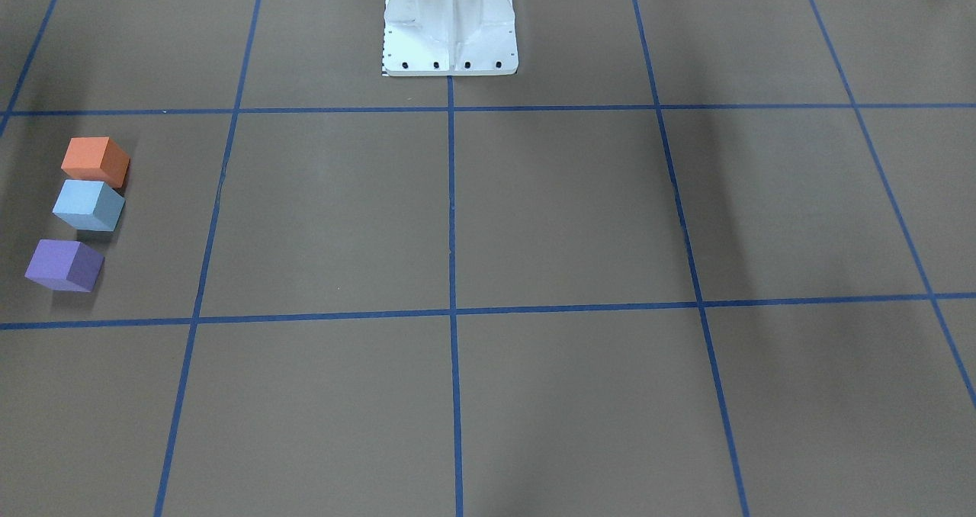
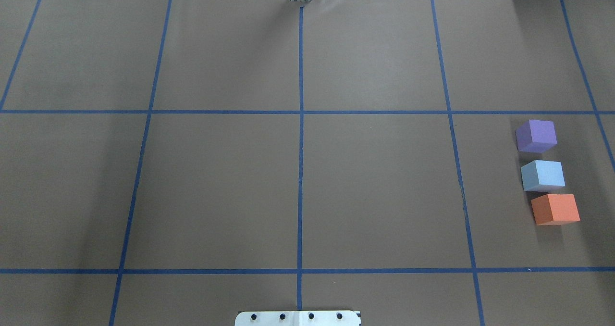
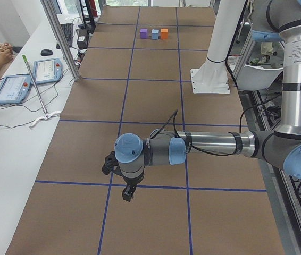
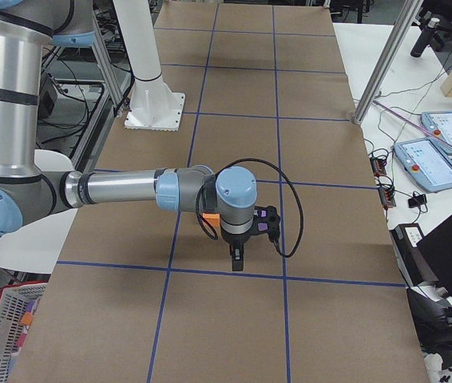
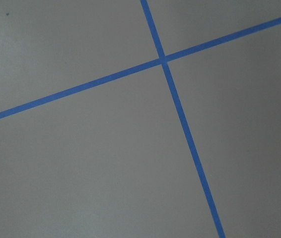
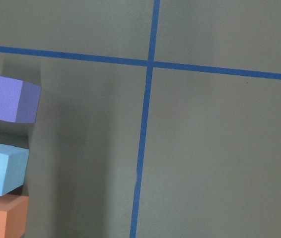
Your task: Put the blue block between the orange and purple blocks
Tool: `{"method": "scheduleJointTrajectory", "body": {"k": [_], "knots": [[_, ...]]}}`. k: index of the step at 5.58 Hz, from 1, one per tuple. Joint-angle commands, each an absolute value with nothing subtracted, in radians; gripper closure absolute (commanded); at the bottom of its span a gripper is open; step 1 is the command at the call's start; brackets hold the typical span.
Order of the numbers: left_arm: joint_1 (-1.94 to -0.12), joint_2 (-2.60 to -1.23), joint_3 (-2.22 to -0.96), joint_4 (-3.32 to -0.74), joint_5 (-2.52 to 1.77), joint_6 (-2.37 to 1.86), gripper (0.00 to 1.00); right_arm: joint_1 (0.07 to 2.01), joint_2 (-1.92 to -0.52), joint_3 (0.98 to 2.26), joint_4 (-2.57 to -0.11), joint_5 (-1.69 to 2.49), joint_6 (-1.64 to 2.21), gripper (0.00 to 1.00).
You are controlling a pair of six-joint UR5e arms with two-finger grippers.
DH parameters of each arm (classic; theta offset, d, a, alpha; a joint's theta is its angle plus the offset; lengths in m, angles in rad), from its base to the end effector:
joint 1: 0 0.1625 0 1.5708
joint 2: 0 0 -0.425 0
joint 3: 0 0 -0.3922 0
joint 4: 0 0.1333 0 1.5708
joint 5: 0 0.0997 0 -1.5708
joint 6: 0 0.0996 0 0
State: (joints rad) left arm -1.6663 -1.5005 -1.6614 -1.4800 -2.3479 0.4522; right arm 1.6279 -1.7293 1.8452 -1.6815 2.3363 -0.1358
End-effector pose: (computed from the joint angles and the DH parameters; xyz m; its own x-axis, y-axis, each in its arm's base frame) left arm -0.1067 -0.4486 0.6563 0.6757 0.3285 -0.6599 -0.2225 0.9444 0.2423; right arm 0.0883 -0.4182 0.6081 0.7212 -0.0980 0.6858 0.0409 0.9942 0.0990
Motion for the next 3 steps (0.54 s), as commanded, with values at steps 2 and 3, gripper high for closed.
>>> {"method": "scheduleJointTrajectory", "body": {"k": [2,3], "knots": [[-1.664,-1.502,-1.626,-1.48,-2.345,0.451,0.0,1.615,-1.735,1.829,-1.657,2.332,-0.127,0.0],[-1.664,-1.502,-1.626,-1.482,-2.345,0.454,0.0,1.612,-1.735,1.827,-1.657,2.33,-0.126,0.0]]}}
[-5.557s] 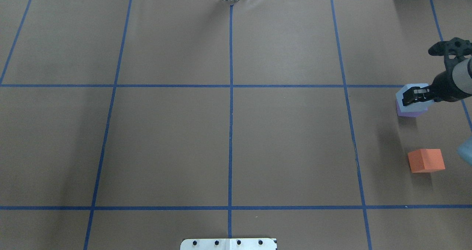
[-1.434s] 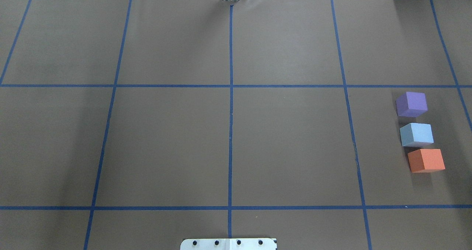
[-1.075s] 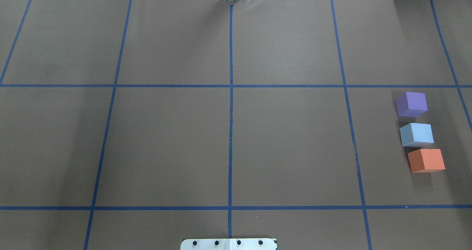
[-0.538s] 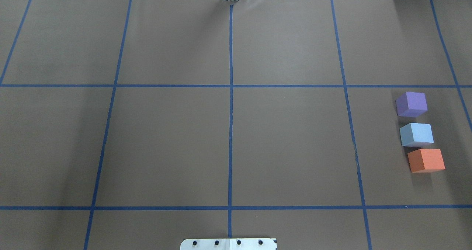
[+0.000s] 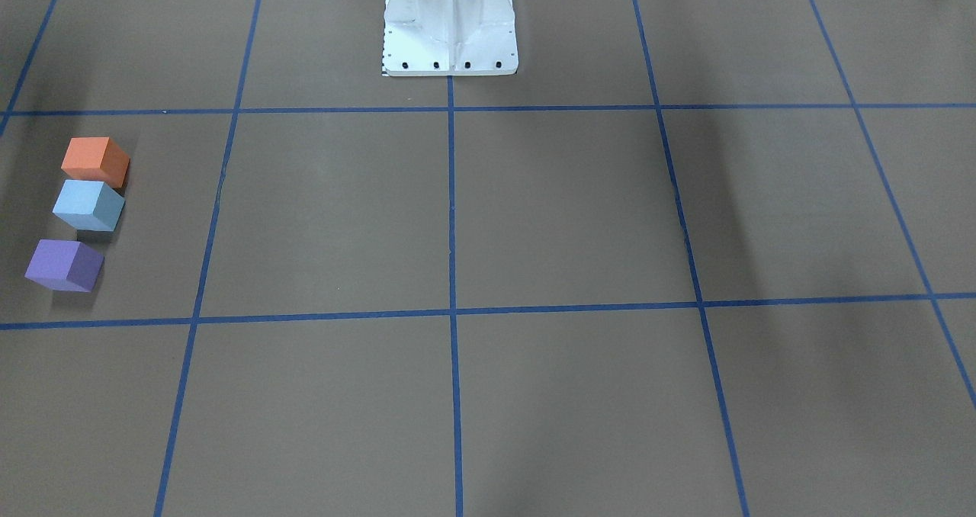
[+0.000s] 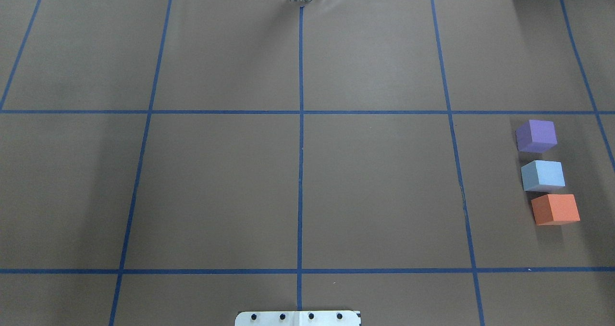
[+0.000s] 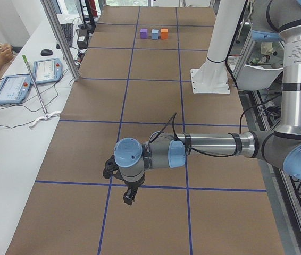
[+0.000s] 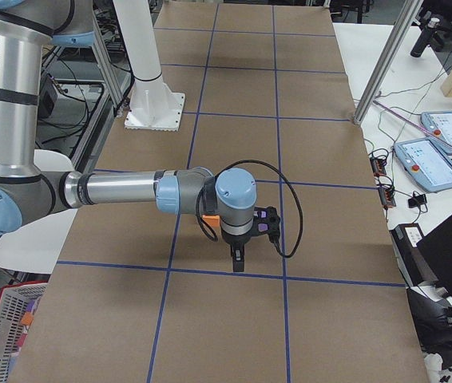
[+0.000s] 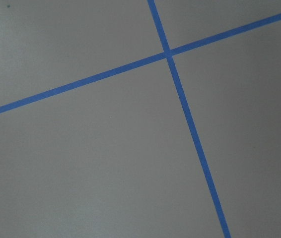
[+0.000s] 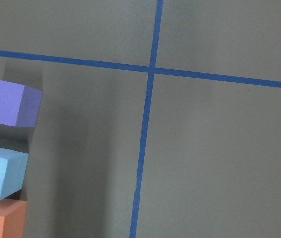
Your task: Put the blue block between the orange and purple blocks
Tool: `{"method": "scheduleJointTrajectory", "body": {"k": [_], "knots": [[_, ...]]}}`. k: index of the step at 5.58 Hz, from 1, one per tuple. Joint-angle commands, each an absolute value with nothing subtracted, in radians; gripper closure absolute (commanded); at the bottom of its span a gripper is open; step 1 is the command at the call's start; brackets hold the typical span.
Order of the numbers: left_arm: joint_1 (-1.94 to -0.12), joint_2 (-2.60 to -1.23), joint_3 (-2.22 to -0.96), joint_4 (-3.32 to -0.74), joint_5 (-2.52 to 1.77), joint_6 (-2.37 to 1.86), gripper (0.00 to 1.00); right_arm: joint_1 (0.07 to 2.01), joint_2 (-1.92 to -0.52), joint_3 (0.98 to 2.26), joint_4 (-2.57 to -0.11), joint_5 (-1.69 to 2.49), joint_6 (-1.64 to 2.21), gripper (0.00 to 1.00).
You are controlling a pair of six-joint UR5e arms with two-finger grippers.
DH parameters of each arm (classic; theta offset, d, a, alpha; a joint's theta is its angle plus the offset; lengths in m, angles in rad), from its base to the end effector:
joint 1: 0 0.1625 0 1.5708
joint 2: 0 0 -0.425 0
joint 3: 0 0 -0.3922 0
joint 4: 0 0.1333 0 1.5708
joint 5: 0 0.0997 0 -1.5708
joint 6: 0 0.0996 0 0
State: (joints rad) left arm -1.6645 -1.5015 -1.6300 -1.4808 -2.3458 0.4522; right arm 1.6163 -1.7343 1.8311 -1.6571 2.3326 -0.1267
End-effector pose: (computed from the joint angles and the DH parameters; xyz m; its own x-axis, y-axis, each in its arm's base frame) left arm -0.1059 -0.4469 0.6712 0.6746 0.3101 -0.6699 -0.2242 0.9507 0.2143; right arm 0.0837 -0.4183 0.6149 0.7231 -0.1008 0.6833 0.0463 0.9941 0.0976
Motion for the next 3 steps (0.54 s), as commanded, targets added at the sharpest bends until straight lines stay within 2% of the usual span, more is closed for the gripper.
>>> {"method": "scheduleJointTrajectory", "body": {"k": [1,3], "knots": [[-1.664,-1.502,-1.628,-1.482,-2.345,0.454,0.0,1.612,-1.735,1.821,-1.657,2.332,-0.126,0.0],[-1.664,-1.502,-1.635,-1.482,-2.345,0.454,0.0,1.609,-1.735,1.818,-1.657,2.329,-0.123,0.0]]}}
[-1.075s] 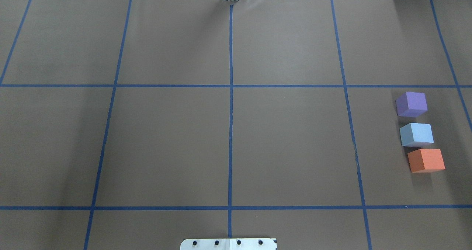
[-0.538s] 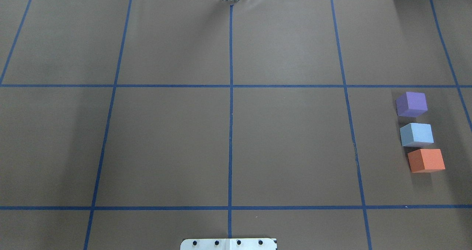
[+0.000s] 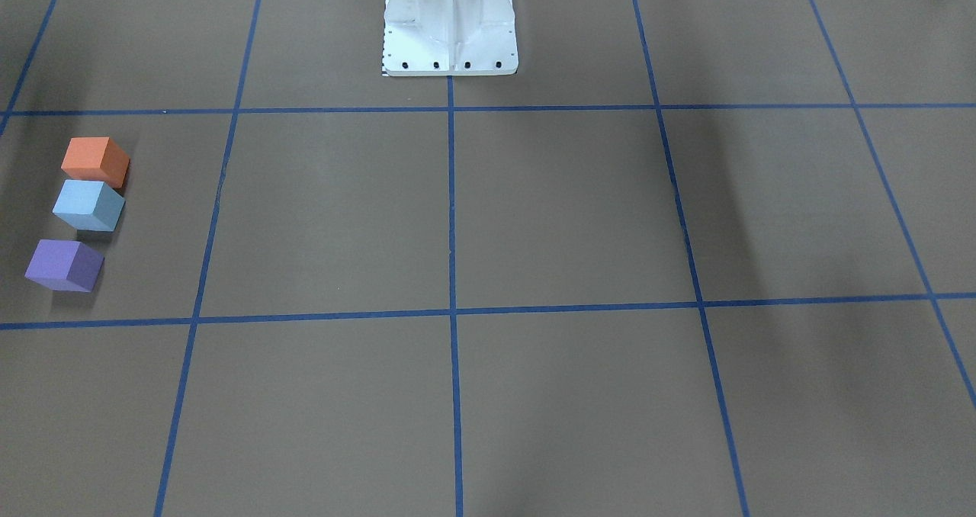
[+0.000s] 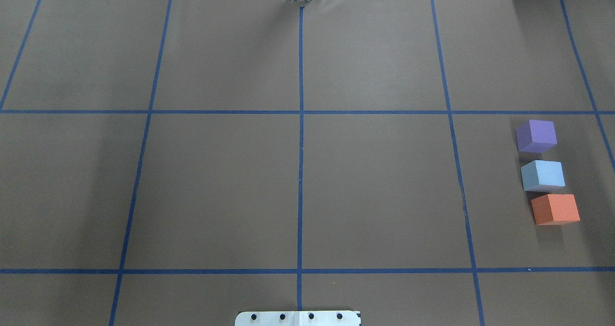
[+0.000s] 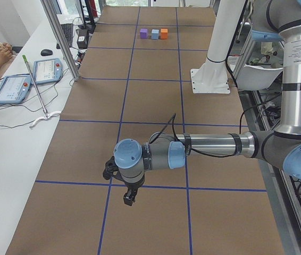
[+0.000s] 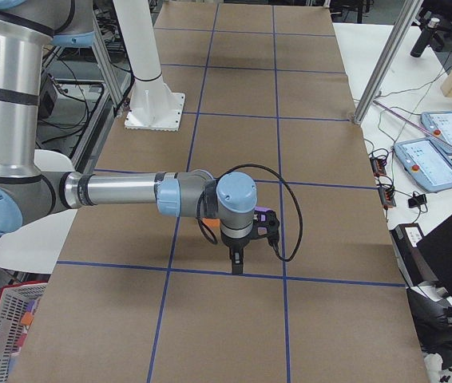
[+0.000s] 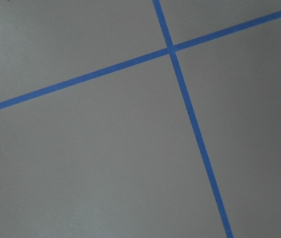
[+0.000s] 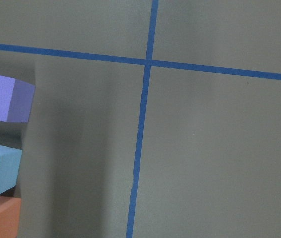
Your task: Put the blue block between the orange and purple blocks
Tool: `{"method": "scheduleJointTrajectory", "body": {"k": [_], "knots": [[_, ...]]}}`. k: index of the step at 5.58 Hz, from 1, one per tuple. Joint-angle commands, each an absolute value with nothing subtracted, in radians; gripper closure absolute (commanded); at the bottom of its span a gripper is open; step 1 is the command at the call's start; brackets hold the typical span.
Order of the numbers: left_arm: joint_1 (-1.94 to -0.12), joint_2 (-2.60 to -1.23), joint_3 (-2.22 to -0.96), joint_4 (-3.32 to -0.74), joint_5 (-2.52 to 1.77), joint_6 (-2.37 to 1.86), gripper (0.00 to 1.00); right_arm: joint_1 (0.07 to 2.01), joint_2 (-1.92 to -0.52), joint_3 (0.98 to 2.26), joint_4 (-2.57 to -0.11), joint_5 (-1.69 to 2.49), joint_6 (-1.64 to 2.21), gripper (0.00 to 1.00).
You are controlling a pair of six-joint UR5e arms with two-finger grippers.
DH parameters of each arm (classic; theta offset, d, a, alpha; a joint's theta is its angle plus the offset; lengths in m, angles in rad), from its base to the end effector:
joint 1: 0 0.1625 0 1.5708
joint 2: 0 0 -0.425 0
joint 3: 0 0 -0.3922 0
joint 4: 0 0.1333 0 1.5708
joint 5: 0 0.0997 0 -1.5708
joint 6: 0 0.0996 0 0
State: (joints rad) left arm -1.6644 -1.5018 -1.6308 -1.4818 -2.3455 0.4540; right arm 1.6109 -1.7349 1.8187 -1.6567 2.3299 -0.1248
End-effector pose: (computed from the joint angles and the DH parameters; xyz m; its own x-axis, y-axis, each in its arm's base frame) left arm -0.1059 -0.4472 0.6706 0.6745 0.3133 -0.6685 -0.2256 0.9496 0.2174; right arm 0.0816 -0.4180 0.6214 0.7242 -0.0941 0.6832 0.0504 0.9952 0.0836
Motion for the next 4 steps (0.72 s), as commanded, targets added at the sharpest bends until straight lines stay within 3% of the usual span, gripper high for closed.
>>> {"method": "scheduleJointTrajectory", "body": {"k": [1,4], "knots": [[-1.664,-1.502,-1.64,-1.482,-2.345,0.454,0.0,1.6,-1.735,1.818,-1.655,2.327,-0.111,0.0],[-1.666,-1.5,-1.661,-1.489,-2.345,0.454,0.0,1.594,-1.735,1.818,-1.654,2.329,-0.112,0.0]]}}
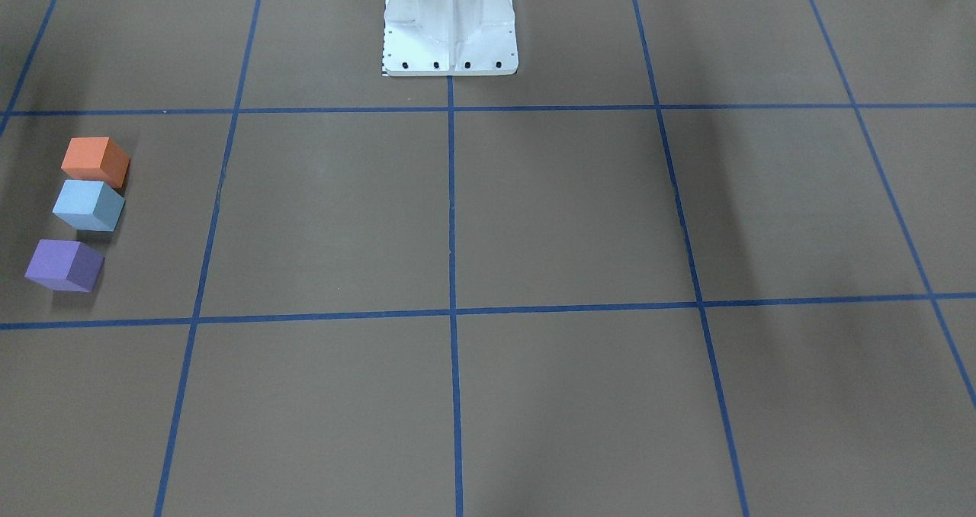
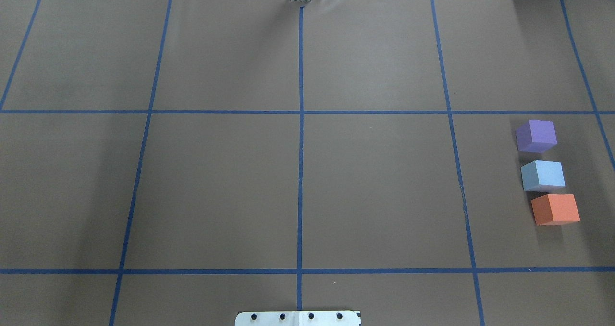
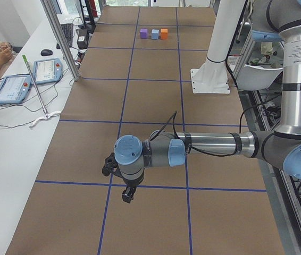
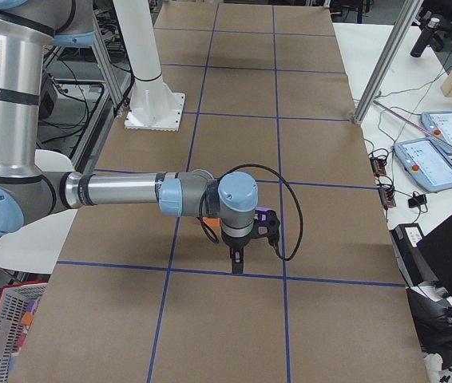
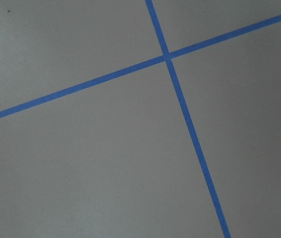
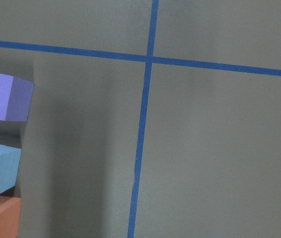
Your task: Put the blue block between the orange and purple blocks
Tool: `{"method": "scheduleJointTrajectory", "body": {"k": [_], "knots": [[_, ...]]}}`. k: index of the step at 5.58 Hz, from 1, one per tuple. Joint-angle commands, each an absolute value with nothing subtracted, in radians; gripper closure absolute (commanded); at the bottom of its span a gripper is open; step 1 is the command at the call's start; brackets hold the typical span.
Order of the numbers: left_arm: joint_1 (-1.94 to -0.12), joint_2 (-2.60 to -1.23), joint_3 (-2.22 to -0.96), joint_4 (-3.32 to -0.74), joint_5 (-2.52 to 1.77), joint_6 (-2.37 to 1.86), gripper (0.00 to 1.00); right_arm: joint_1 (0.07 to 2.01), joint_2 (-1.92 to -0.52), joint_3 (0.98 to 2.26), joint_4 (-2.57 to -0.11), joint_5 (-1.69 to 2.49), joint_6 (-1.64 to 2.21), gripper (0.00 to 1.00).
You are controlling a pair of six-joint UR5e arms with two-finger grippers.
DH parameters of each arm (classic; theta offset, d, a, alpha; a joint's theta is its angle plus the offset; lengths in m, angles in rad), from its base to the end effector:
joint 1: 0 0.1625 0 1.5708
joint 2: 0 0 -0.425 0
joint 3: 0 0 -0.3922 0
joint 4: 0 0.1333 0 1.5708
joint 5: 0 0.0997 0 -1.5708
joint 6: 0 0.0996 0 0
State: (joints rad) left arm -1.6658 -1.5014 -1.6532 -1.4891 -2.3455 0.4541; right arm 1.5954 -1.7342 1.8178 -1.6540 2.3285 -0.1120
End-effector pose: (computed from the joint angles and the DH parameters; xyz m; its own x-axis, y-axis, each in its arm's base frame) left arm -0.1067 -0.4492 0.6592 0.6767 0.3318 -0.6572 -0.2250 0.9432 0.2444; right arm 0.0752 -0.4197 0.6214 0.7244 -0.0942 0.6829 0.0567 0.9954 0.0772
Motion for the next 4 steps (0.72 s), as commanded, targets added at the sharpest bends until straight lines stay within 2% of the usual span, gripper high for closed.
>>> {"method": "scheduleJointTrajectory", "body": {"k": [1,4], "knots": [[-1.667,-1.5,-1.672,-1.488,-2.345,0.453,0.0,1.594,-1.735,1.818,-1.654,2.329,-0.112,0.0],[-1.667,-1.5,-1.677,-1.488,-2.345,0.454,0.0,1.591,-1.735,1.818,-1.634,2.33,-0.112,0.0]]}}
